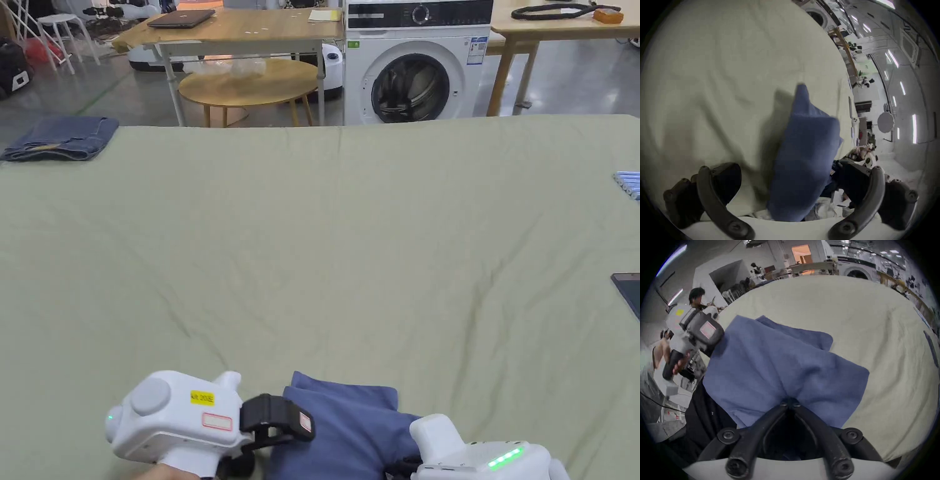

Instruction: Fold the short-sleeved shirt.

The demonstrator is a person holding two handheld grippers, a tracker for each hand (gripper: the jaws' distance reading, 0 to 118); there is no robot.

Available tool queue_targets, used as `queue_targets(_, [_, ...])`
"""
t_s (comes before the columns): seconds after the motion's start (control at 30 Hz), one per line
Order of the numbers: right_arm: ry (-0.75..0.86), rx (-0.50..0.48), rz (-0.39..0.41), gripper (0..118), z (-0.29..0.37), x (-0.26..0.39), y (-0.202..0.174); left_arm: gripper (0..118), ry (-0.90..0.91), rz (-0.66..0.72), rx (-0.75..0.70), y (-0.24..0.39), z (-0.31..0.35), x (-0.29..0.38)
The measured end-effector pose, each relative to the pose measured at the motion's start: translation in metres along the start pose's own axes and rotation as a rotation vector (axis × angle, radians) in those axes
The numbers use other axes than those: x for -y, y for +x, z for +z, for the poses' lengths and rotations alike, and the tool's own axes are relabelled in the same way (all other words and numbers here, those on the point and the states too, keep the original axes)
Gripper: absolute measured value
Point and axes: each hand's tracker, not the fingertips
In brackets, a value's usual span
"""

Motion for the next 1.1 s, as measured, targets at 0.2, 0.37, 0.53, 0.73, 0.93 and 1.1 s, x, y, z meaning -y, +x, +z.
queue_targets(0.2, [-0.032,0.039,-0.013,0,0.002,-0.006,-0.003,22,0.012,-0.227,0.034,0.043,-0.025,0.008])
queue_targets(0.37, [0.022,-0.048,-0.015,0,0.020,-0.023,-0.031,22,0.008,-0.413,-0.046,0.031,0.028,0.016])
queue_targets(0.53, [0.089,-0.124,-0.059,0,0.030,-0.040,-0.075,22,0.087,-0.373,-0.178,-0.048,0.156,-0.015])
queue_targets(0.73, [0.031,-0.187,-0.086,0,-0.010,-0.068,-0.108,22,0.163,-0.255,-0.470,-0.159,0.314,-0.072])
queue_targets(0.93, [0.019,-0.185,-0.066,0,-0.036,-0.111,-0.123,22,0.192,-0.181,-0.603,-0.222,0.398,-0.108])
queue_targets(1.1, [0.028,-0.170,-0.031,0,-0.039,-0.140,-0.124,82,0.348,-0.170,-0.847,-0.227,0.439,-0.120])
